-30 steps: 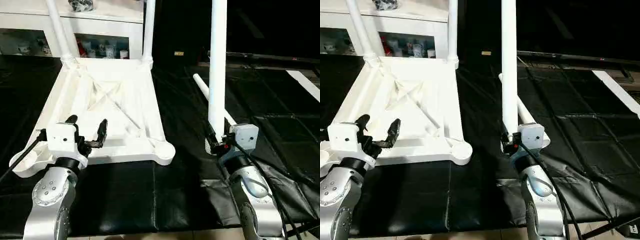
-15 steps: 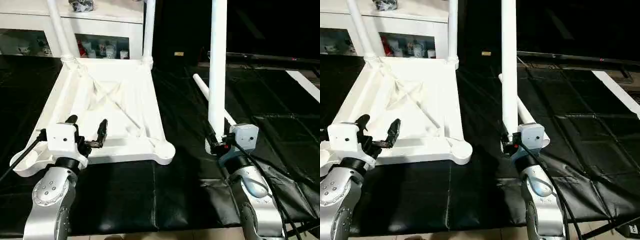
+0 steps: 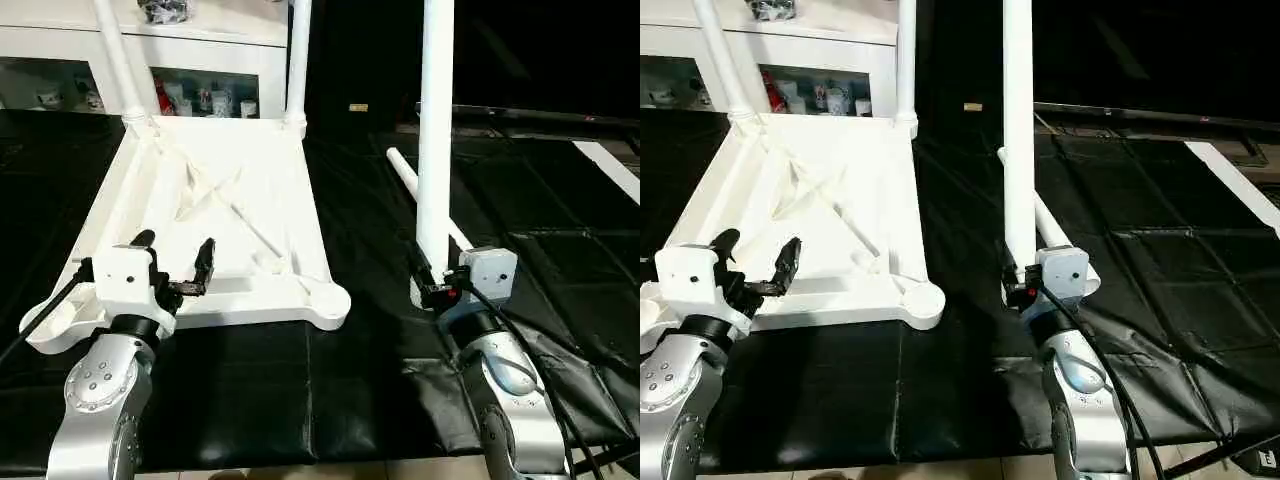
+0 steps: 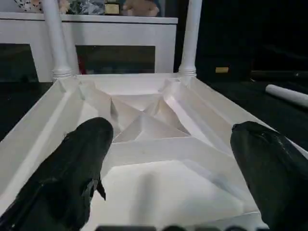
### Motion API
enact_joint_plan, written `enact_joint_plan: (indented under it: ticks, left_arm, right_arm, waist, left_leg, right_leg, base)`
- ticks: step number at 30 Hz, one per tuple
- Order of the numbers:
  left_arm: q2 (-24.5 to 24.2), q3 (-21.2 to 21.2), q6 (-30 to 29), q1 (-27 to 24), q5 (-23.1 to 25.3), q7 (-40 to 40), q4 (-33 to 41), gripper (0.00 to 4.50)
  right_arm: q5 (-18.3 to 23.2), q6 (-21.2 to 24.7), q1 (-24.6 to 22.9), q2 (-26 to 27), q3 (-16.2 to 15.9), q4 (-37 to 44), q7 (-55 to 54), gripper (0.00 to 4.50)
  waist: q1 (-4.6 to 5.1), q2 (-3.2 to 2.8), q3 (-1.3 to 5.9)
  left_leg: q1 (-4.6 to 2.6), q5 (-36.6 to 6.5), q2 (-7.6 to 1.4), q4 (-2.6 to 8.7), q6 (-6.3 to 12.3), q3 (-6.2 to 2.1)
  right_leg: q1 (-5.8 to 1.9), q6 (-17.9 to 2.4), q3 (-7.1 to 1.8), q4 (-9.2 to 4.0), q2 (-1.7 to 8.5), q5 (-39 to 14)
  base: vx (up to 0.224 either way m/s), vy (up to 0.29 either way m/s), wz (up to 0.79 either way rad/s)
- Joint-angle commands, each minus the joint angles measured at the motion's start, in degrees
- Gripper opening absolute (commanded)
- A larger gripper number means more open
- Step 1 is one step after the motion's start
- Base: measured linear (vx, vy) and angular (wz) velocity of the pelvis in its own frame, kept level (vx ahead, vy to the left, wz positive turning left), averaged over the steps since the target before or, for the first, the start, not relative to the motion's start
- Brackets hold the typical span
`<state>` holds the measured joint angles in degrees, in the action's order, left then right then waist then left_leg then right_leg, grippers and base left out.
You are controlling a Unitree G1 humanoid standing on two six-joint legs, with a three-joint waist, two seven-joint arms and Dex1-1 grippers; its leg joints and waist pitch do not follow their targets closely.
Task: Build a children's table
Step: Pick table leg
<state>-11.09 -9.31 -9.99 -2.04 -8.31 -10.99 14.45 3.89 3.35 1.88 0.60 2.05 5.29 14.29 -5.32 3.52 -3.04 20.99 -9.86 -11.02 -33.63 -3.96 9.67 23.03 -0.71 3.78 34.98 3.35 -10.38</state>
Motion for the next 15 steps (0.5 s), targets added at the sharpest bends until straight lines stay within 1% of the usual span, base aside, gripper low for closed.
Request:
enact_joint_plan:
  ticks: [1,7,15]
  left_arm:
    - [-0.3,-0.2,0.3,-0.4,-0.1,0.0,0.3,4.50]
    - [-0.3,-0.2,0.3,-0.4,-0.1,0.0,0.3,4.50]
    - [-0.3,-0.2,0.3,-0.4,-0.1,0.0,0.3,4.50]
  right_arm:
    - [0.3,0.2,0.6,-0.4,0.4,-0.3,0.1,1.93]
    - [0.3,0.2,0.6,-0.4,0.4,-0.3,0.1,1.93]
    - [0.3,0.2,0.6,-0.4,0.4,-0.3,0.1,1.93]
  waist:
    - [-0.23,-0.92,2.90]
    - [-0.23,-0.90,2.89]
    - [-0.28,-0.91,2.97]
  left_leg:
    - [-0.79,-21.2,-1.97,4.55,-0.93,-0.96]
    - [-0.82,-21.5,-1.96,4.56,-0.95,-1.02]
    - [-0.71,-20.5,-1.97,4.52,-0.82,-0.97]
  right_leg:
    - [-1.81,-3.1,-2.96,-5.15,4.02,-20.4]
    - [-1.78,-2.7,-2.92,-5.24,4.02,-21.3]
    - [-1.90,-3.1,-2.97,-5.03,4.03,-19.6]
  base:
    - [0.000,0.000,0.00]
    - [0.000,0.000,0.00]
    - [0.000,0.000,0.00]
